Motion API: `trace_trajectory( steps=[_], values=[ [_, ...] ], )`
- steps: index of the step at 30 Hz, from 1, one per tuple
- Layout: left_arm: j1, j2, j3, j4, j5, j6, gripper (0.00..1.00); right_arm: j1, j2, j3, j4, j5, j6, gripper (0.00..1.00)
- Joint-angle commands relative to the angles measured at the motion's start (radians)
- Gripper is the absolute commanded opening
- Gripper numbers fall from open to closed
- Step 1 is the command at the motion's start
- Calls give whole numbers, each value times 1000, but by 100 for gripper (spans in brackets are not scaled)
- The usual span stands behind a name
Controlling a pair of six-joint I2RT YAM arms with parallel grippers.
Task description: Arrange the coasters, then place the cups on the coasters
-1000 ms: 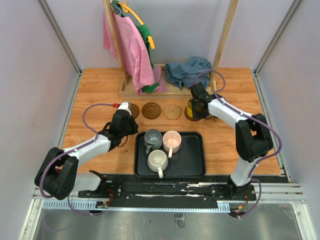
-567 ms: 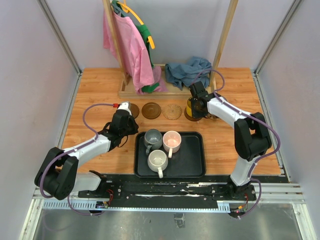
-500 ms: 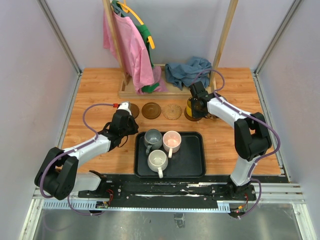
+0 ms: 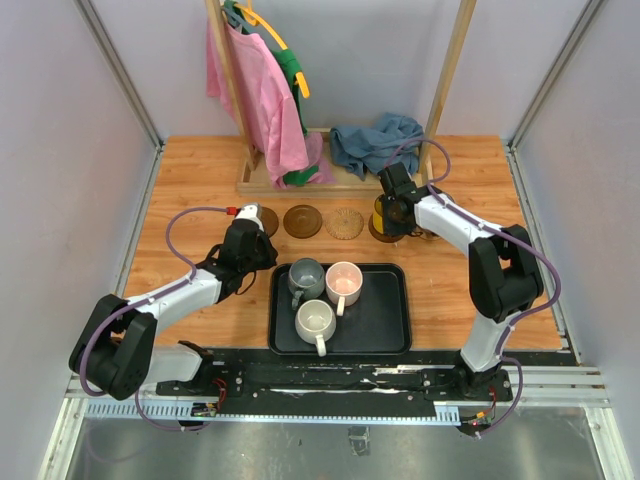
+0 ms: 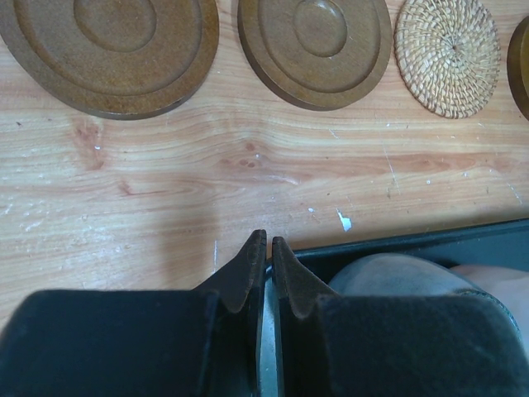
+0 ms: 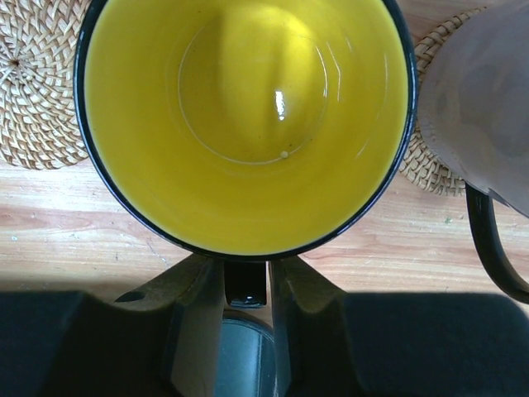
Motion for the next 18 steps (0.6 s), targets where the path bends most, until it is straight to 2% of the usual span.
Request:
trace_trajectory(
  steps=[1, 7, 18],
  values=[
    [-8, -10, -2, 13, 10, 3, 11, -10, -45, -16, -19, 24, 19, 28],
    [-8, -13, -3, 13, 14, -2, 11, -6, -74, -41, -24, 25, 30, 31],
    [-7, -30, -13, 8, 16, -4, 10, 21, -90, -67, -25, 19, 43, 31]
  ],
)
